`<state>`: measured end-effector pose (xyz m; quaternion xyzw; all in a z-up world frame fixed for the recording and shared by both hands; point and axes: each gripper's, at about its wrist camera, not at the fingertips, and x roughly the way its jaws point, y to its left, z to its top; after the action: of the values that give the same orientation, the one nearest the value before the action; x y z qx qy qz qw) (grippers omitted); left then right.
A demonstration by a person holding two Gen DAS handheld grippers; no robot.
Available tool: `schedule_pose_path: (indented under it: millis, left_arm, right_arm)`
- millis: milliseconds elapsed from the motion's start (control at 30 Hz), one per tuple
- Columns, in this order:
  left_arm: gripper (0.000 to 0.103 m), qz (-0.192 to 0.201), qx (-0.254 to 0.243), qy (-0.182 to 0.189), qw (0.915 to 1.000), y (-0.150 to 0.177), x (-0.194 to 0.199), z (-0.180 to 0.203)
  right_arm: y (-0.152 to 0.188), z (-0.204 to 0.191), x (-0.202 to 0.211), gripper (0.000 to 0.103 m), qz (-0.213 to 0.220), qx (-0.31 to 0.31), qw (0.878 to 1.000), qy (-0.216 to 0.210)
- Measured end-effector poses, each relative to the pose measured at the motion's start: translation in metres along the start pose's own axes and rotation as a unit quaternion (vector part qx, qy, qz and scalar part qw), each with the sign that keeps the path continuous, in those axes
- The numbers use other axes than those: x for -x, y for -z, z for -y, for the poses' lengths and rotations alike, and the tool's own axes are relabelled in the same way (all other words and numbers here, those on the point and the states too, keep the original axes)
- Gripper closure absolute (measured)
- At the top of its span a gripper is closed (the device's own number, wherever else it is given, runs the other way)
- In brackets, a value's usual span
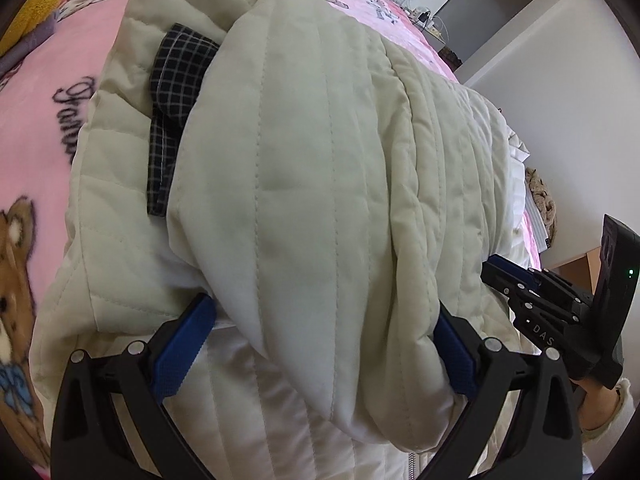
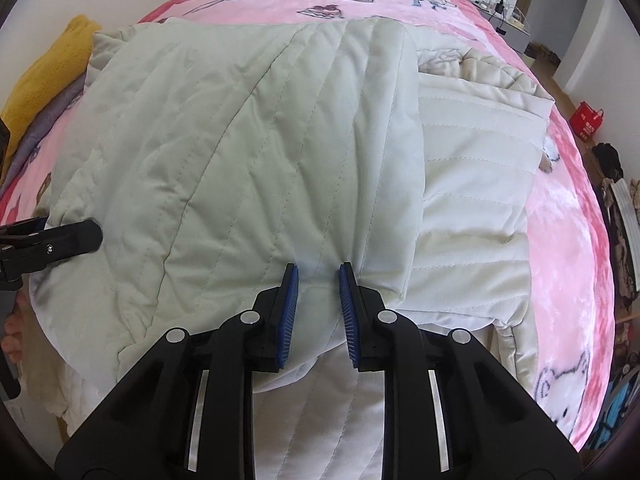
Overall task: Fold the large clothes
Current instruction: 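Press and smooth the folded jacket side with both tools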
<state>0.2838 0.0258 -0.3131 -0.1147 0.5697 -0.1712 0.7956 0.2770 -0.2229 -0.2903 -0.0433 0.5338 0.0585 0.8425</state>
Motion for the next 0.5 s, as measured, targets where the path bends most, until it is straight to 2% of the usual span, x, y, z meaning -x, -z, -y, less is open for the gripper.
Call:
schedule_pose_path:
  millis: [67, 133, 200, 233, 267, 300, 333, 400, 500]
  left_arm:
    - [0.004, -0.002, 0.000, 0.000, 1.0000, -0.004, -0.005, 0.006]
    - [0.004, 0.000, 0.005, 0.005, 1.0000, -0.007, -0.001, 0.009]
    - [0.004, 0.003, 0.016, 0.027, 0.9995, -0.010, 0.007, 0.004]
    - [0.005, 0.001, 0.023, 0.043, 0.9988, -0.012, 0.011, 0.002]
    - [0.005, -0.002, 0.031, 0.062, 0.9976, -0.015, 0.014, -0.001]
    - [0.005, -0.009, 0.039, 0.081, 0.9959, -0.018, 0.016, -0.005]
    - [0.005, -0.016, 0.047, 0.100, 0.9938, -0.021, 0.018, -0.008]
    - [0.005, -0.016, 0.062, 0.134, 0.9889, -0.026, 0.025, -0.015]
    - [0.005, -0.018, 0.072, 0.161, 0.9842, -0.031, 0.033, -0.025]
  right_arm:
    - [-0.001, 0.002, 0.002, 0.083, -0.002, -0.006, 1.000, -0.005]
    - [-0.002, 0.007, 0.011, 0.081, 0.011, -0.019, 0.999, -0.028]
    - [-0.005, 0.016, 0.023, 0.065, 0.027, -0.044, 0.996, -0.071]
    - [-0.005, 0.023, 0.036, 0.047, 0.046, -0.068, 0.991, -0.104]
    - [-0.005, 0.029, 0.047, 0.030, 0.068, -0.094, 0.987, -0.112]
    - [-0.005, 0.034, 0.059, 0.024, 0.089, -0.116, 0.983, -0.114]
    - [-0.005, 0.040, 0.067, 0.020, 0.106, -0.132, 0.978, -0.119]
    - [-0.005, 0.053, 0.074, 0.020, 0.117, -0.159, 0.972, -0.128]
    - [-0.005, 0.074, 0.058, 0.024, 0.078, -0.209, 0.964, -0.147]
